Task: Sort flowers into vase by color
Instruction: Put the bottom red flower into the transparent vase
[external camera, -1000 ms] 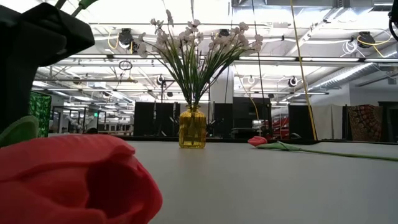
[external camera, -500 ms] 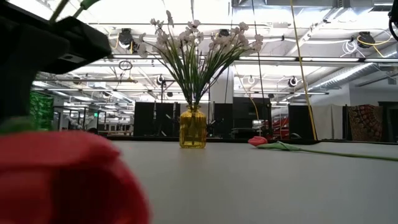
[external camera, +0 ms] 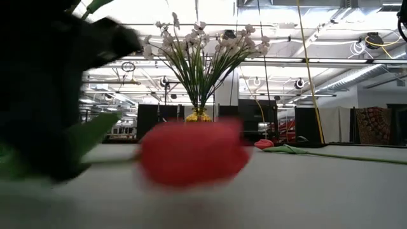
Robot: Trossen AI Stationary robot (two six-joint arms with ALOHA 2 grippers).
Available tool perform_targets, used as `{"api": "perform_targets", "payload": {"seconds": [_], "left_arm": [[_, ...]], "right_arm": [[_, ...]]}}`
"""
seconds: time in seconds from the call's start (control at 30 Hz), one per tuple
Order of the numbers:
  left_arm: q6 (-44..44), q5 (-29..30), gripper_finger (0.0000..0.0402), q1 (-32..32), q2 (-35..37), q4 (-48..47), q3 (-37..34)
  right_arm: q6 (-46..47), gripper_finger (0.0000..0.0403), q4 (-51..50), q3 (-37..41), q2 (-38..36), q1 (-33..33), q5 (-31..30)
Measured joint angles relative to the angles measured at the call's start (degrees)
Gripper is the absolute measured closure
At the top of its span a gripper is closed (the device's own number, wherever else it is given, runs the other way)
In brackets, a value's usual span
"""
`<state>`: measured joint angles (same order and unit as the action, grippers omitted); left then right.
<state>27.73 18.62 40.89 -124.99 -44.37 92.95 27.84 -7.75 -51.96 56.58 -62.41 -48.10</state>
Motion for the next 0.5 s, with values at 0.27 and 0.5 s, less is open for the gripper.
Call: {"api": "perform_targets", "payload": {"seconds": [0.27, 0.5], "left_arm": [[-0.7, 2.2, 0.0389, -0.4, 0.2, -6.4, 10.5], [-4.2, 2.6, 0.0389, -0.6, 0.2, -7.1, 19.7]], "right_arm": [[-5.2, 0.0222, 4.5, 0.0, 0.0, 0.0, -0.1], [-12.9, 0.0222, 10.5, 0.0, -0.2, 0.0, -1.7]]}}
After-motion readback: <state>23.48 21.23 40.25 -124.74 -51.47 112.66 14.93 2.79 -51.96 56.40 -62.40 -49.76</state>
